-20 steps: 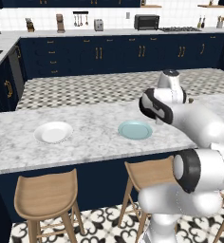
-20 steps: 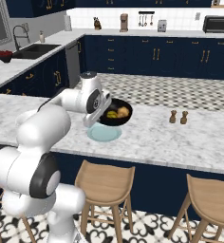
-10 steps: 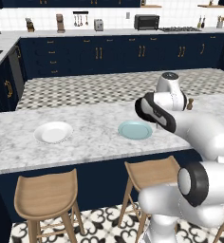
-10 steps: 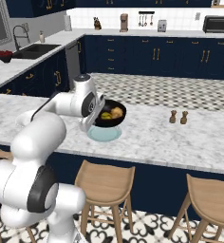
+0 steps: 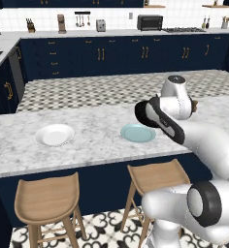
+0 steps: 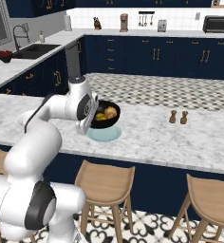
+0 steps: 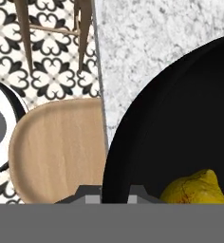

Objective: Pick the chicken drumstick and lemon from their plates and place them in the bowl. Then put the bowl in the fridge.

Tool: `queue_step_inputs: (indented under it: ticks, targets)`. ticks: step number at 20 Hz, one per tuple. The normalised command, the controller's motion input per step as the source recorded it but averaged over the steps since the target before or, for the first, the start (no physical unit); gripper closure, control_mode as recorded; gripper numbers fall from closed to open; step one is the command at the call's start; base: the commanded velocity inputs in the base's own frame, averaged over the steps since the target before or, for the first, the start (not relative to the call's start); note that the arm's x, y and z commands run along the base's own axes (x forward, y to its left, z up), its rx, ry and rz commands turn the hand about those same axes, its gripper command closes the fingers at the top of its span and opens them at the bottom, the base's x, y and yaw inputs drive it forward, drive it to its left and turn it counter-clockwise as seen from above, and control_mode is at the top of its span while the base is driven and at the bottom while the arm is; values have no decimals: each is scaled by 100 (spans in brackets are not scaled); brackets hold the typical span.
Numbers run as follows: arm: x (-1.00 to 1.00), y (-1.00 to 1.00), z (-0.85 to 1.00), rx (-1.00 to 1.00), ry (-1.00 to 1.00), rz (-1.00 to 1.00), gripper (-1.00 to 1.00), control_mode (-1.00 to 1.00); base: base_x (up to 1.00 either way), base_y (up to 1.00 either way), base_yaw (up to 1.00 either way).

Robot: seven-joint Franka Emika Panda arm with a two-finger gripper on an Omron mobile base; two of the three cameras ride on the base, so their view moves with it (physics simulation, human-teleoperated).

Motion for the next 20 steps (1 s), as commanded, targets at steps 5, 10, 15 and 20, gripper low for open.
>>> queue_step_inputs:
  ticks: [5,10,15,20]
  targets:
    - [-37,17,11,-4,-5,9,100,-100,0,0,0]
    - [-55,-1,37,0,-1,1,100,-100,0,0,0]
    - [-63,0,43,0,0,0,100,-100,0,0,0]
    - [-51,0,23,0,5,0,100,-100,0,0,0]
